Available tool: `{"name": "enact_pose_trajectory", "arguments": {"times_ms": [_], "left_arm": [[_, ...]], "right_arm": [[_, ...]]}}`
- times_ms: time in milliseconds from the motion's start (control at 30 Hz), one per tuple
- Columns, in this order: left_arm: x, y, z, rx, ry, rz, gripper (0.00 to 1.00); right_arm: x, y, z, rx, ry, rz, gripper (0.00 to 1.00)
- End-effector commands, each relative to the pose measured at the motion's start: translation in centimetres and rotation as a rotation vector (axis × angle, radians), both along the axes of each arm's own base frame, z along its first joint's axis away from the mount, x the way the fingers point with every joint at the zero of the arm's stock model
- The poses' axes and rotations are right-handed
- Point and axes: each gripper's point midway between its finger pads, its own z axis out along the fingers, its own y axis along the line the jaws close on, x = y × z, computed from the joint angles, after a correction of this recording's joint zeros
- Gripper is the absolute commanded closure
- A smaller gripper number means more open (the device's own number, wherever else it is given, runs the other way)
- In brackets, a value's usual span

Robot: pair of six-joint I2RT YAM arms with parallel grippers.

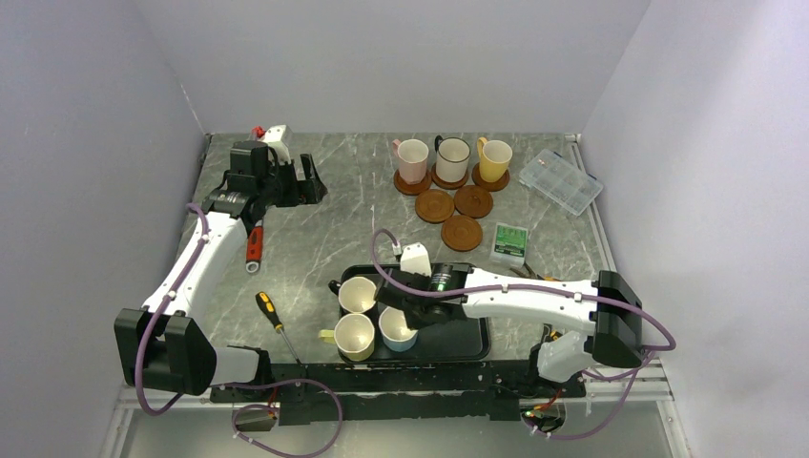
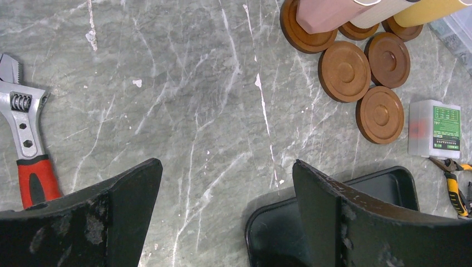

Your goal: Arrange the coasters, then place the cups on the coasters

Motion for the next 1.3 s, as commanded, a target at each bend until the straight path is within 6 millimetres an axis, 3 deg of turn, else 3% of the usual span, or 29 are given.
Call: {"name": "enact_pose_trajectory", "arguments": {"times_ms": [0, 167, 233, 400, 467, 633, 867, 1067, 1267], "left_arm": [[0.4, -0.2, 1.4, -0.021, -0.047, -0.001, 0.07], [0.5, -0.2, 1.2, -0.021, -0.042, -0.001, 0.07], [0.5, -0.3, 1.1, -0.021, -0.040, -0.002, 0.07], [0.5, -0.3, 1.2, -0.024, -0.044, -0.004, 0.07], [0.5, -0.4, 1.2, -0.027, -0.043, -0.006, 0.07], [0.5, -0.6, 1.3, -0.039, -0.042, -0.014, 0.07], [0.4, -0.8, 1.3, -0.048, -0.040, -0.020, 0.07], [0.4, -0.7, 1.4, -0.044, -0.044, -0.017, 0.07], [0.4, -0.6, 1.4, -0.041, -0.043, -0.015, 0.07]], "right_arm": [[2.5, -0.4, 1.8, -0.052, -0.104, 0.101, 0.91], [4.2, -1.6, 1.7, -0.071, -0.115, 0.121, 0.89], [4.3, -1.7, 1.9, -0.063, -0.115, 0.128, 0.84], [3.6, -1.7, 1.4, -0.027, -0.082, 0.094, 0.61], [3.3, -2.0, 1.0, -0.032, -0.059, 0.046, 0.59], [2.3, -3.6, 0.2, -0.068, -0.019, -0.112, 0.62], [1.5, -2.7, 0.0, 0.041, 0.014, -0.181, 0.67], [1.4, -2.4, -1.0, 0.016, 0.040, -0.219, 0.76], [2.4, -3.4, 0.9, -0.037, -0.017, -0.255, 0.83]]}}
